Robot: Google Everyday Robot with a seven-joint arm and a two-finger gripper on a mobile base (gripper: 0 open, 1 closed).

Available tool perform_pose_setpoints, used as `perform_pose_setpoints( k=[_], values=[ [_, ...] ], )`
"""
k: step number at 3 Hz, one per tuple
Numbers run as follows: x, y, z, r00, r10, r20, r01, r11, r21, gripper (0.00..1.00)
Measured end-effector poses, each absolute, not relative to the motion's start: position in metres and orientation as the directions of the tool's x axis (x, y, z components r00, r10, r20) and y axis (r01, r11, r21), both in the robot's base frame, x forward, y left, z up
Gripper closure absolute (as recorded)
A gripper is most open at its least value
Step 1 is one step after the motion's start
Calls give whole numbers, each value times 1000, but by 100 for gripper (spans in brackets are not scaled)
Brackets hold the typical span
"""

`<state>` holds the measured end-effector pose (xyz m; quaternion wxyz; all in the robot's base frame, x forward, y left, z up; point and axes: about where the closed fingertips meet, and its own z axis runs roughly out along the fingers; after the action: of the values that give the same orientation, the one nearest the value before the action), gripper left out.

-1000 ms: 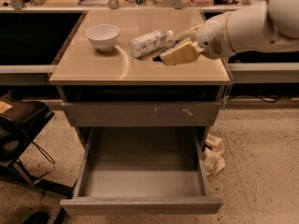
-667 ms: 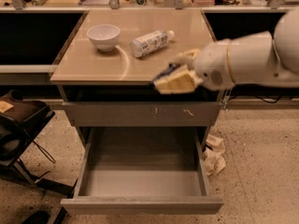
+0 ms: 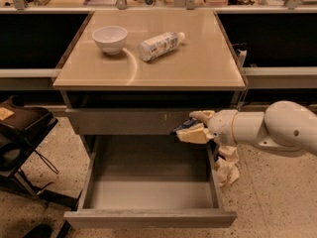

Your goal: Place rxbar blueberry into middle drawer

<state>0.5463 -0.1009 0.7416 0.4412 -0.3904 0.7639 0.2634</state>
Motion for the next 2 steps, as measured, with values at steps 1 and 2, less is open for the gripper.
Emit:
perform_pose_setpoints(
  k=[1, 2],
  values=[
    [565, -111, 730, -317, -336, -887, -788, 613, 49, 100],
    [558, -103, 723, -315, -349, -883, -801, 597, 50, 100]
  ],
)
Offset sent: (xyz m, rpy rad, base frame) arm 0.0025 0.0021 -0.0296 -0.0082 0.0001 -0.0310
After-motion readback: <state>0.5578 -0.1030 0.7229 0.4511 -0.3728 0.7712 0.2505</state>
